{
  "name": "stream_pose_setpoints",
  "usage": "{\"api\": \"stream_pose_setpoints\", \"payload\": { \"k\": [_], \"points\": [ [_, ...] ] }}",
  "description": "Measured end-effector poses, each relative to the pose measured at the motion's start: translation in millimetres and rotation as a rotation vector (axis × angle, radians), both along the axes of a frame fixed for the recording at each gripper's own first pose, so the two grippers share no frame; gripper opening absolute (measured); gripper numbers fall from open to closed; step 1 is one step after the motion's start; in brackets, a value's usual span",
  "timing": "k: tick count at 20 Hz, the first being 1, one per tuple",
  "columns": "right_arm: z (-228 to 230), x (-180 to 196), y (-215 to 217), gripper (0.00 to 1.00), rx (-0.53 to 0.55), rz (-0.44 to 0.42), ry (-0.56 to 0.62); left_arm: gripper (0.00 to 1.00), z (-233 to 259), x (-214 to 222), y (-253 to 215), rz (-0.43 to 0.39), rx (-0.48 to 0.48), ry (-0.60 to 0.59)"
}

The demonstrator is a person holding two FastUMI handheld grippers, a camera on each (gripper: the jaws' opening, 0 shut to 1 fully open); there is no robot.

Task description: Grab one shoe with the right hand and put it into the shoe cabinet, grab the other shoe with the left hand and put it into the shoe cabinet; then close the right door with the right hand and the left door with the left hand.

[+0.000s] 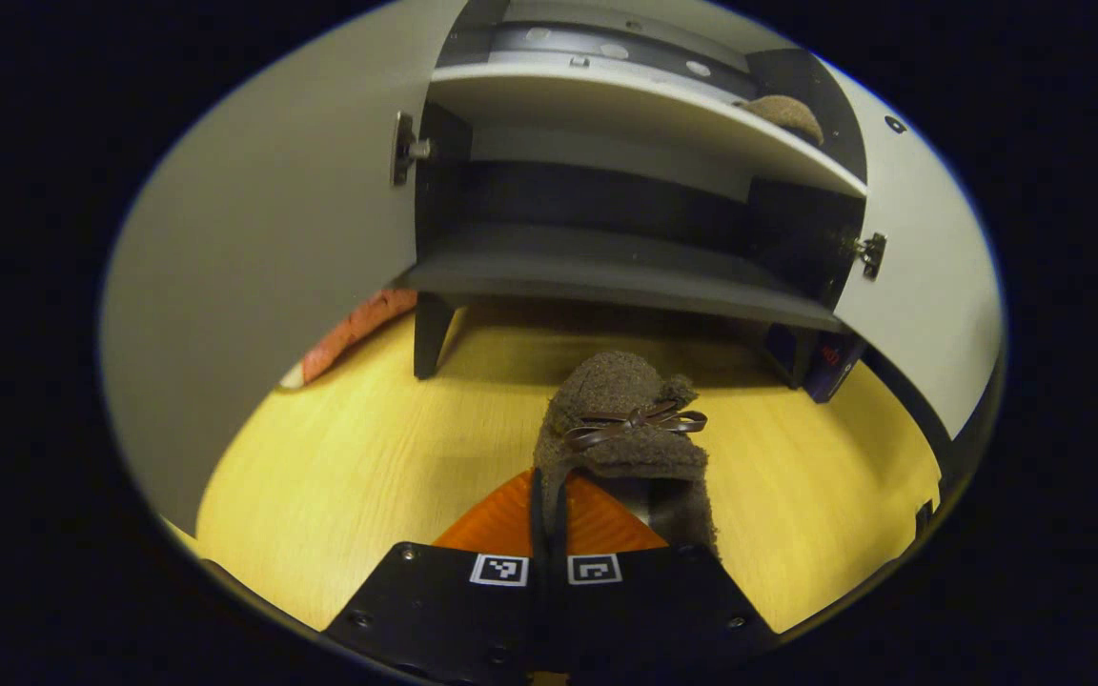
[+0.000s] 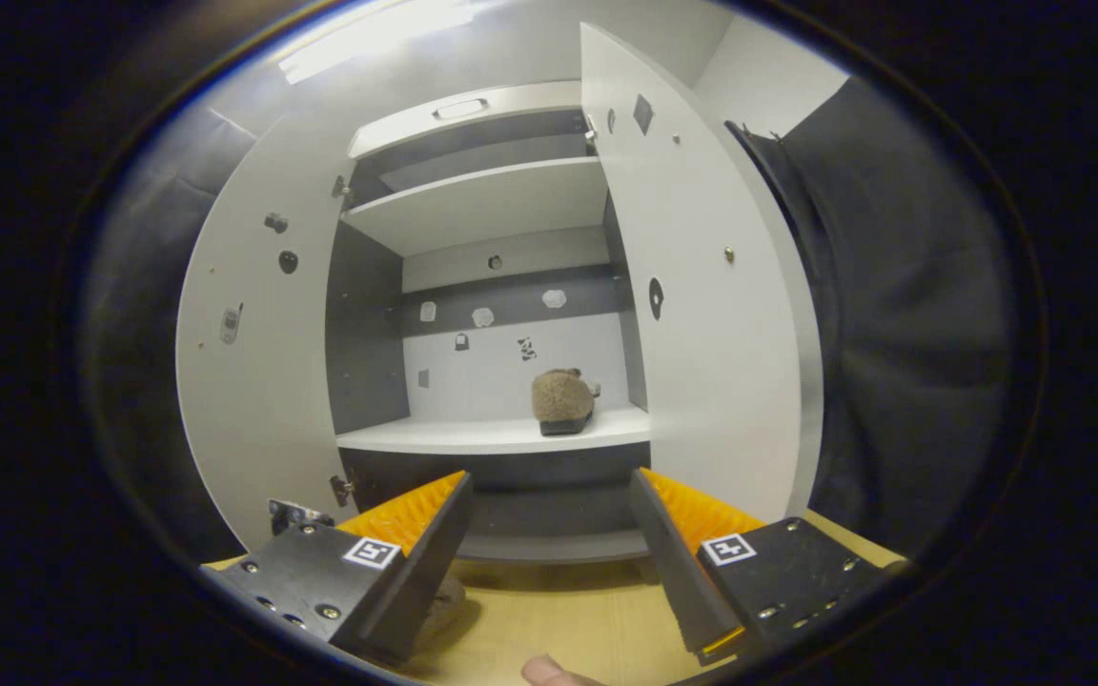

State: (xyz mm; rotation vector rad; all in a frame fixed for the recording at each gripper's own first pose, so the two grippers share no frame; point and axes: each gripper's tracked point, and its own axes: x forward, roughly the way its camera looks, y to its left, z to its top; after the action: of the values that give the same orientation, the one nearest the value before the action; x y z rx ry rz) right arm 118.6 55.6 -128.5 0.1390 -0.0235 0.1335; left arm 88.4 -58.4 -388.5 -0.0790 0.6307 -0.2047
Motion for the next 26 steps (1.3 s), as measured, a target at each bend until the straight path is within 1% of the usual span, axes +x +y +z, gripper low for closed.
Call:
{"api": "stream_pose_setpoints", "payload": {
  "k": [2, 4, 9, 14, 20, 24, 26],
  "points": [
    [2.1, -0.5, -4.9, 0.99, 0.026, -0.009, -0.01, 0.01, 31.4, 4.2, 0.1, 0.0, 0.008, -0.082],
    [4.5, -2.1, -7.6, 0.99, 0.032, -0.01, -0.021, 0.01, 61.7, 10.6, -2.7, 0.003, -0.006, -0.143],
    [14.0, 0.0, -6.6, 0.99, 0.008, -0.001, -0.031, 0.01, 132.6, 26.9, -7.6, 0.022, -0.034, -0.244],
    [27.2, 3.2, -10.4, 0.99, -0.014, -0.005, -0.051, 0.01, 204.5, 57.5, -7.2, 0.051, -0.051, -0.355],
    [47.3, 4.1, -24.1, 0.99, 0.025, -0.026, -0.077, 0.0, 273.4, 113.8, -10.9, 0.086, -0.108, -0.43],
    [51.6, 2.4, -23.1, 0.98, 0.002, -0.023, -0.083, 0.01, 308.4, 163.7, -20.9, 0.138, -0.169, -0.468],
    [48.6, 0.7, -21.2, 0.99, -0.01, -0.022, -0.078, 0.01, 316.4, 186.7, -28.5, 0.135, -0.163, -0.488]
  ]
}}
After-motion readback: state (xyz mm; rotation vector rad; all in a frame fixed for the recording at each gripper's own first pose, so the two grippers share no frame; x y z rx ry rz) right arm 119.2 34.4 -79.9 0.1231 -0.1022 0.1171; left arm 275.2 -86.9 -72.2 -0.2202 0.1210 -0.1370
